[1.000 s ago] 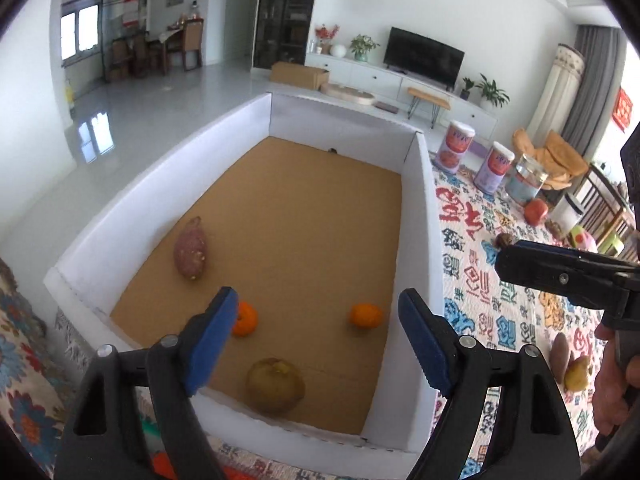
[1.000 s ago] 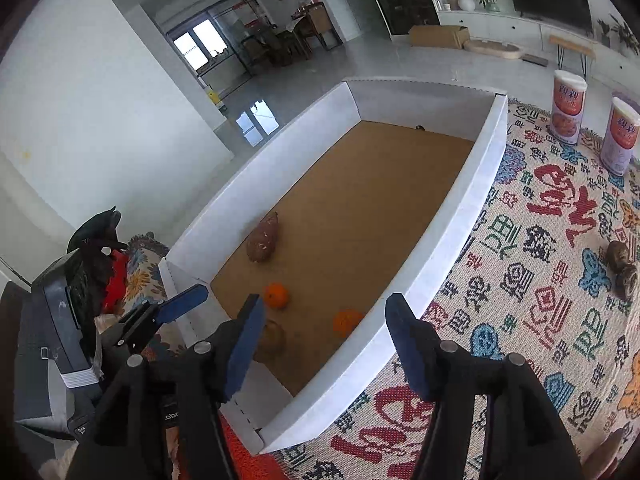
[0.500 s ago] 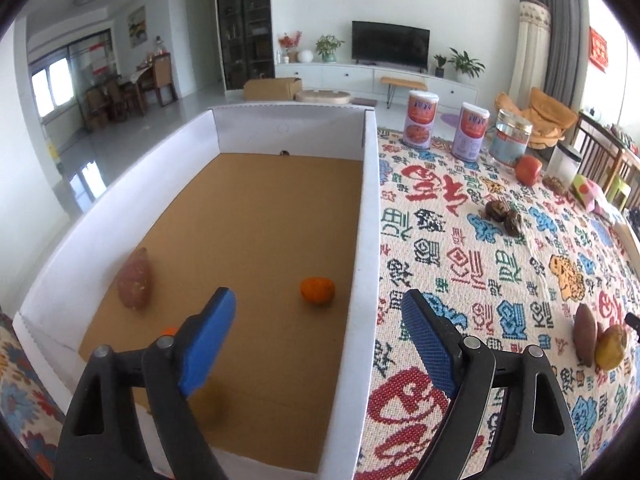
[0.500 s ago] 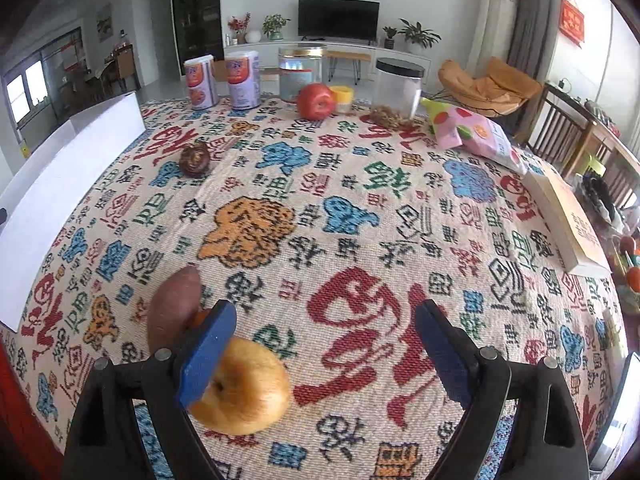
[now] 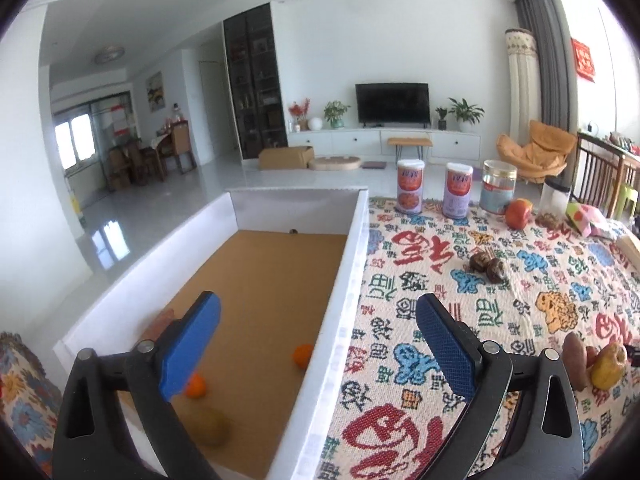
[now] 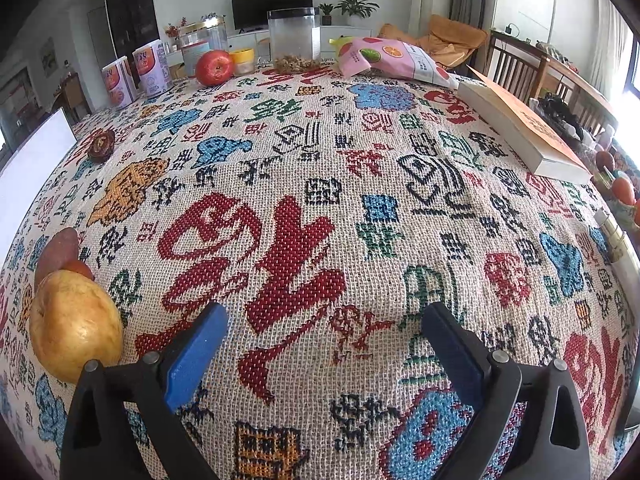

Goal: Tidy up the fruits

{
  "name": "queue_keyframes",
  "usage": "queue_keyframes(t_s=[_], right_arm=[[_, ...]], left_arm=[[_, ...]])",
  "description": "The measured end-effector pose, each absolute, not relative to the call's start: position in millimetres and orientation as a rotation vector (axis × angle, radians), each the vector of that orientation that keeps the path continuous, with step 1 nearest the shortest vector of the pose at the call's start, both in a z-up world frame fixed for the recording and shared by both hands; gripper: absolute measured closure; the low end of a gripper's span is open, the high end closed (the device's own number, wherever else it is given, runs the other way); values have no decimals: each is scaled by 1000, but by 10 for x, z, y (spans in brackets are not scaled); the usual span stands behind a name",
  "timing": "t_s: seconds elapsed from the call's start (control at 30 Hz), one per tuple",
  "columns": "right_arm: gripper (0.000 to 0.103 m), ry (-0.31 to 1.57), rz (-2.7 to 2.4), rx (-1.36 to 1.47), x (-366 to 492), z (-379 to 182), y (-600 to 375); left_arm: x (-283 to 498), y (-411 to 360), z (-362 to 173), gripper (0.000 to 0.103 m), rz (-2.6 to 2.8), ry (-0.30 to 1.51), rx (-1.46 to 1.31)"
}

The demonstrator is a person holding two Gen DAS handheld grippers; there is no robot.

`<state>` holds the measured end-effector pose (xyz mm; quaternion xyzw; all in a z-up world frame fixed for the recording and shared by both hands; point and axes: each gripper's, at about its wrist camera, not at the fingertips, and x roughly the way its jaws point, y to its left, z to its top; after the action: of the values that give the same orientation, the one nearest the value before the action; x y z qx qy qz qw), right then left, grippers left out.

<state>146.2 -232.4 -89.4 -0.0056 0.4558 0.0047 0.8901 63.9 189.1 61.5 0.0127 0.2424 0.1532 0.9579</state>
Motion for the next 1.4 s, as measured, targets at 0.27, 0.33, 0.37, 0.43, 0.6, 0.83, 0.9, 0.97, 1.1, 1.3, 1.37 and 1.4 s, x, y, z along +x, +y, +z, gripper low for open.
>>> queue_keyframes(t_s=[0.27,0.33,0.37,0.43,0.6,0.83,0.9,0.97,1.1,1.3,1.37,1.4], right_arm=[[0,953,13,-23,1472,-906,-2307],[0,953,13,-22,1473,-905,-2311],[0,953,13,-21,1472,-905,-2308],[0,953,13,-22,1473,-904,-2311],[0,953,13,-22,1473,-903,-2309],[0,953,14,-22,1472,-903,-2306],[0,953,14,-22,1473,-902,-2306],[0,953,14,-22,1474,-901,-2308],[0,953,14,-21,1474,-900,-2310],[0,953,14,-21,1474,-899,-2310],[0,953,14,-21,1474,-898,-2309],[0,954,14,-21,1475,-898,-2310]], left_arm=[[993,1070,214,2,-13,642,-138],[1108,942,-7,2,-27,678,-133],[1157,884,-109,2,-10,694,-114],[1251,821,-268,2,21,717,-72],[1453,814,-566,2,-3,820,-17],[1526,831,-860,2,-7,930,0],[1536,838,-873,2,-9,935,-4],[1538,838,-876,2,-9,937,-4],[1554,836,-883,1,-11,942,-1],[1554,835,-882,1,-11,942,-2],[1554,834,-882,1,-11,942,-2],[1554,834,-882,1,-11,942,-2]])
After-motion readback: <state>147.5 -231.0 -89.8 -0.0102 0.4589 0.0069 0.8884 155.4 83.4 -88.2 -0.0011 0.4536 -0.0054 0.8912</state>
